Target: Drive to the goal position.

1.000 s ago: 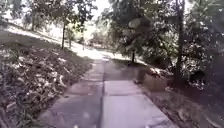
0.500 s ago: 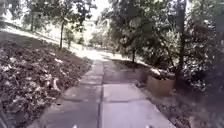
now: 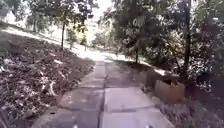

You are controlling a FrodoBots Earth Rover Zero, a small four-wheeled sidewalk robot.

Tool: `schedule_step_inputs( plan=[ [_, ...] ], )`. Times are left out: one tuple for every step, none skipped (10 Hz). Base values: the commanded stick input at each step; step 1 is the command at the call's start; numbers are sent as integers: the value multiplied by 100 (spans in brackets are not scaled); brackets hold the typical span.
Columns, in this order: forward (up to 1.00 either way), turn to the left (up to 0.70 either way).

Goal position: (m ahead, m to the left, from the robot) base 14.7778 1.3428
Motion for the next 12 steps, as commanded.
schedule_step_inputs(
  plan=[
    [45, 0],
    [45, 0],
    [45, 0],
    [45, 0],
    [45, 0],
    [45, 0],
    [45, 13],
    [45, 27],
    [45, 27],
    [45, 27],
    [45, 27],
    [45, 27]
  ],
)
